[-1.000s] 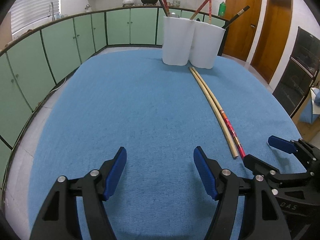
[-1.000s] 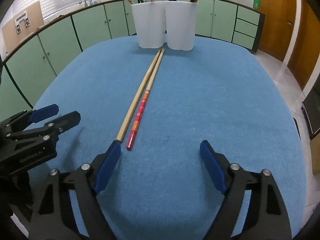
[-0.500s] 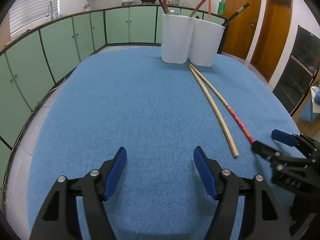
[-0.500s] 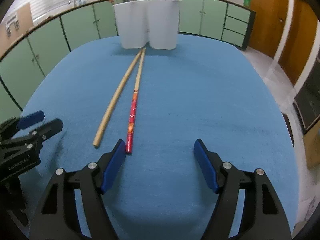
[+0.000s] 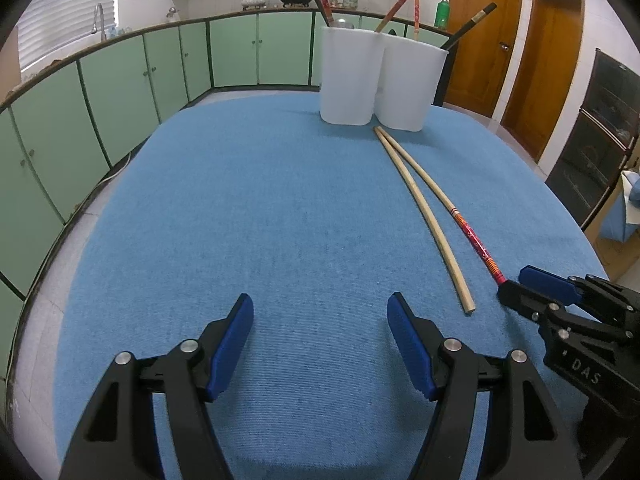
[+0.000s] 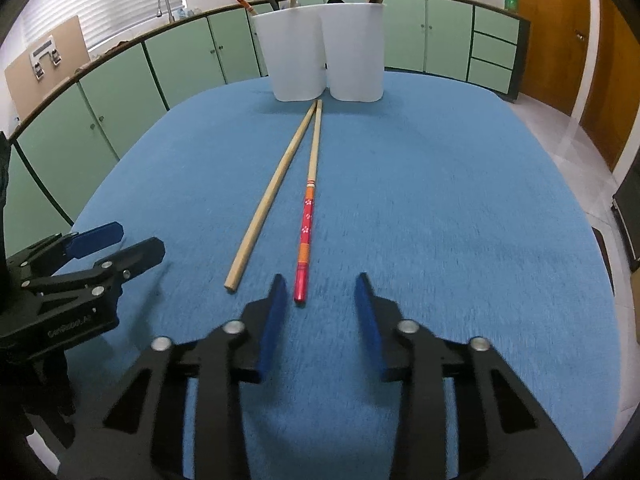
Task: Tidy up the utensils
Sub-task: 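Grasp the red-patterned chopstick with the right gripper, then grasp the plain wooden chopstick with the left gripper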
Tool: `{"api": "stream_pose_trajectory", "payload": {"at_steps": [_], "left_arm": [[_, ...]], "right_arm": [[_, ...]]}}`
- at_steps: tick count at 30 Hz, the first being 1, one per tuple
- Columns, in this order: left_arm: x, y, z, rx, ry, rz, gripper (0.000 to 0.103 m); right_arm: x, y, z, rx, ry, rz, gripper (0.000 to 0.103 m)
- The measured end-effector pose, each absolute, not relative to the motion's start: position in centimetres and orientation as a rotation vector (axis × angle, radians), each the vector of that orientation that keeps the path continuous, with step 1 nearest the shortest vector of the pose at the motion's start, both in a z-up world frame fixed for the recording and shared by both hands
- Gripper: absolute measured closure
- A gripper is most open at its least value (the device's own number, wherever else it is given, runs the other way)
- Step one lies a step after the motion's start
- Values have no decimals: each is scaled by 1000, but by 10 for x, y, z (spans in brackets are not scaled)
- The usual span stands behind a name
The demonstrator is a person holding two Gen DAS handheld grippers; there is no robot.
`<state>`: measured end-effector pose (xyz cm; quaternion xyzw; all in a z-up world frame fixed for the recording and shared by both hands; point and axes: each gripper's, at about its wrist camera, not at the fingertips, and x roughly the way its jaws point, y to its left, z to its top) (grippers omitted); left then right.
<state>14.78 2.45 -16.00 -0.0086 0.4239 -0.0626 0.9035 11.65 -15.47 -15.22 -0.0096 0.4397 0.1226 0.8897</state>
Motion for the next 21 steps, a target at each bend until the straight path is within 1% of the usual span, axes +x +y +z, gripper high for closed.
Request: {"api": "stream_pose_trajectory", "payload": {"at_steps": [1, 3, 8, 15, 21], "left_arm": [[148, 24, -160, -18, 878, -129, 35], [149, 23, -160, -19, 881, -130, 35], [150, 12, -159, -18, 886, -157, 35], [149, -19, -158, -17, 900, -251, 35], [157, -39, -162, 14, 912, -260, 35]], "right_arm": [[117, -154, -152, -28, 914, 250, 91], [117, -154, -152, -32, 915, 257, 98], [112, -162, -150, -41, 909, 242, 98], [113, -203, -149, 23, 906, 169, 98], [113, -219, -151, 60, 907, 162, 98]]}}
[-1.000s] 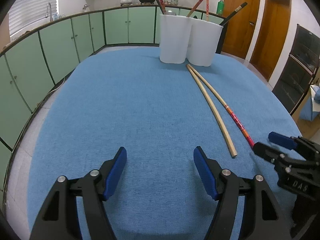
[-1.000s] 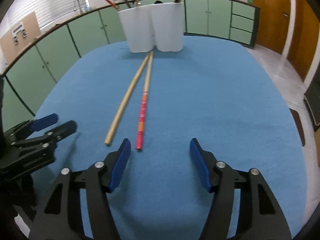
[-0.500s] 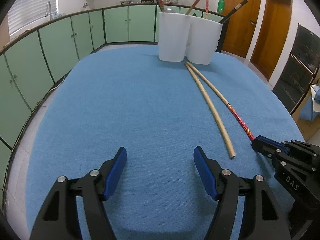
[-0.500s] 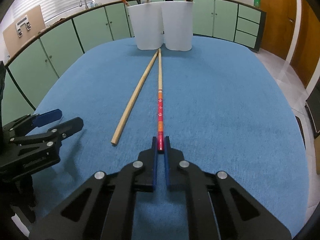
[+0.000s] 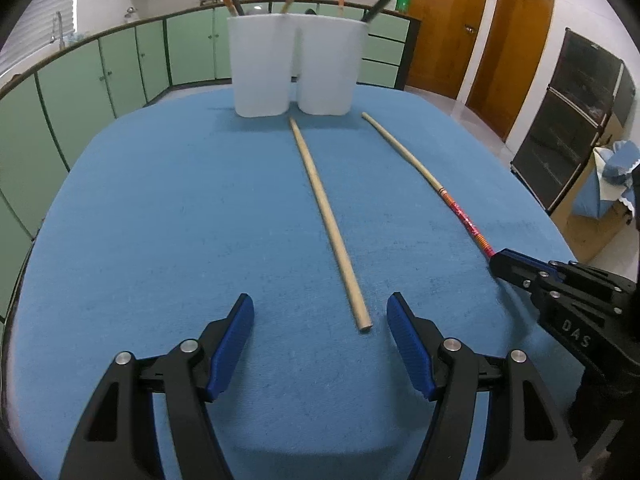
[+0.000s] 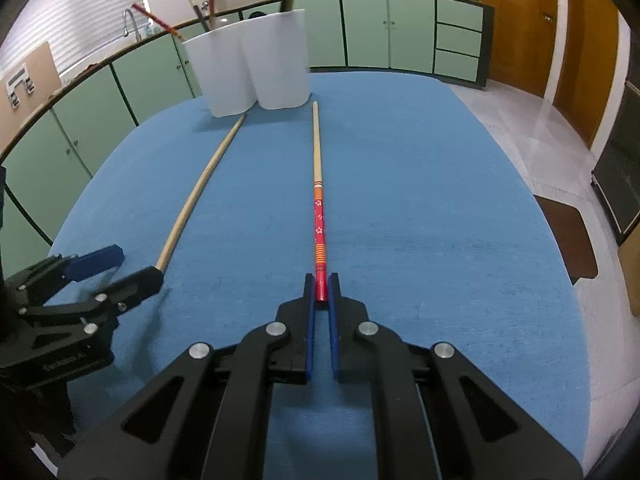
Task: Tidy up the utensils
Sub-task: 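Grasp the plain wooden chopstick with the left gripper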
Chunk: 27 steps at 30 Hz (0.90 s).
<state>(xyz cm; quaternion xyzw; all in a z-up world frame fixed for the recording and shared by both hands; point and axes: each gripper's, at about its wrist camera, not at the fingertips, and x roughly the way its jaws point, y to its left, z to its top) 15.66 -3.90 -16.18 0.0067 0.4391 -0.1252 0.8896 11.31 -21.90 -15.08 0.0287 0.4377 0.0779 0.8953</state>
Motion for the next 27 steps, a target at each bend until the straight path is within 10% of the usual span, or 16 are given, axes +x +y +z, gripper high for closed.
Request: {"api": "stream_pose_trajectory", "payload": {"at_steps": [17, 27], "left_arm": [[152, -62, -162, 68, 895, -210, 92], [151, -56, -158, 29, 891, -206, 97]], "right_arm": [[114, -224, -154, 88, 912, 189, 97], [111, -227, -149, 114, 900, 208, 98]]}}
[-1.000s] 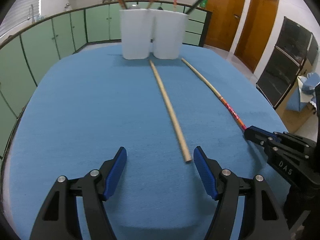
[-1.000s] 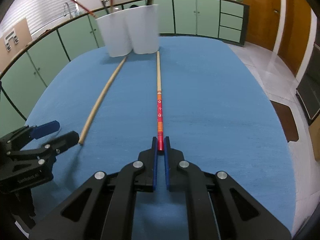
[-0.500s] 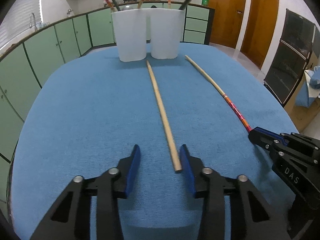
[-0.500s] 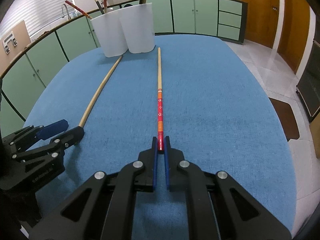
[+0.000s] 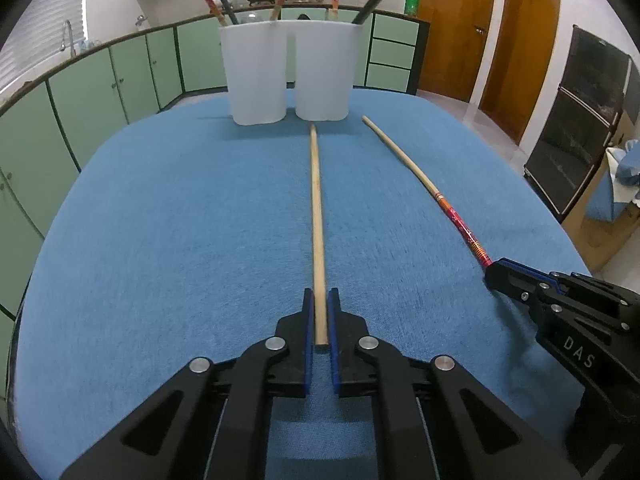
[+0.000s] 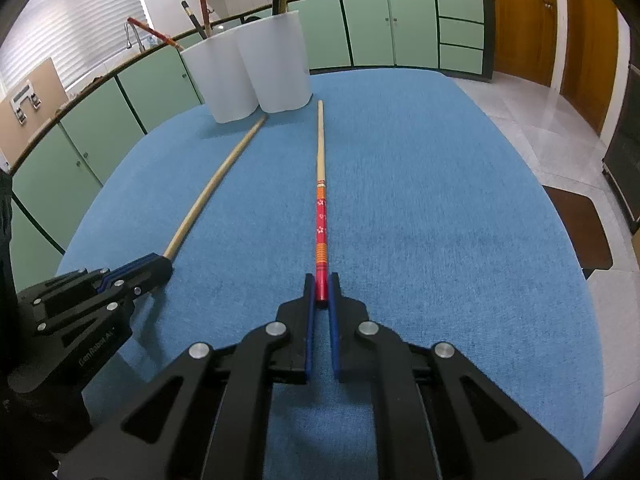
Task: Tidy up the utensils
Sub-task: 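Grasp the plain wooden chopstick with the left gripper, then carry both chopsticks to the white holder and insert them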
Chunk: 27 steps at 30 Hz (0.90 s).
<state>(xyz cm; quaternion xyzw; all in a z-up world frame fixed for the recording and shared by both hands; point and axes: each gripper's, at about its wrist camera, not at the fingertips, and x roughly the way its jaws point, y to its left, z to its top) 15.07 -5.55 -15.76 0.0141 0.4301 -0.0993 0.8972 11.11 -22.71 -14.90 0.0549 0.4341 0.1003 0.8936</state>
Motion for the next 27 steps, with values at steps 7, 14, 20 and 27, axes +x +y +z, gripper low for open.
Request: {"api": "stream_pose_trajectory", "payload": {"at_steps": [7, 14, 20, 27], "left_arm": [[137, -46, -128, 32, 823, -219, 97], [131, -36, -84, 23, 718, -223, 97], [132, -29, -45, 14, 625, -223, 97], [143, -17, -13, 10, 555, -232, 97]], "right_arm": [[103, -230, -125, 92, 849, 219, 98], [96, -235, -82, 79, 755, 233, 98], [95, -241, -42, 77, 672, 257, 98], [106, -241, 9, 57, 577, 303, 98]]}}
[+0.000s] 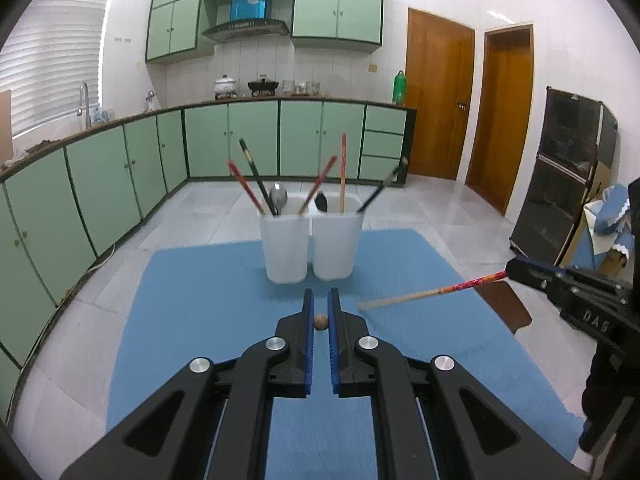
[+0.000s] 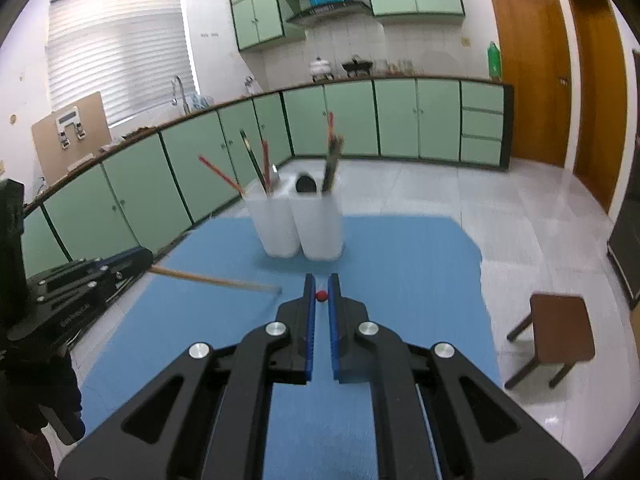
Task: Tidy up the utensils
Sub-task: 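Carry both chopsticks to the white holder and insert them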
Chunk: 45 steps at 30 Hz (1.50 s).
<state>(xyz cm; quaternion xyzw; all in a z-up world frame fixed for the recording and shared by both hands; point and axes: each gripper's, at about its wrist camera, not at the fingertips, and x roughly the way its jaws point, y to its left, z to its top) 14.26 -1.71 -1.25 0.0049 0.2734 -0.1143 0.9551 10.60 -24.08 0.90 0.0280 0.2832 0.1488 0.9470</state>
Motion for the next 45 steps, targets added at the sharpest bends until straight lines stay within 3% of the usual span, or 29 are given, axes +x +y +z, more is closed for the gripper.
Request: {"api": "stream_pose_trajectory", "payload": {"at_steps": [19, 31, 38, 45], "left_arm": [[179, -16, 45, 53, 461, -297, 97], [241, -9, 126, 37, 245, -235, 97], [295, -3, 132, -37, 219, -222, 97], [333, -2, 89, -62, 291, -216, 97]], "right_arm": [[156, -217, 101, -33, 467, 421, 98], [228, -218, 170, 30, 317, 398, 98], [280, -208, 165, 22, 301, 370, 98], [319, -199, 122, 31, 357, 343, 98]]}}
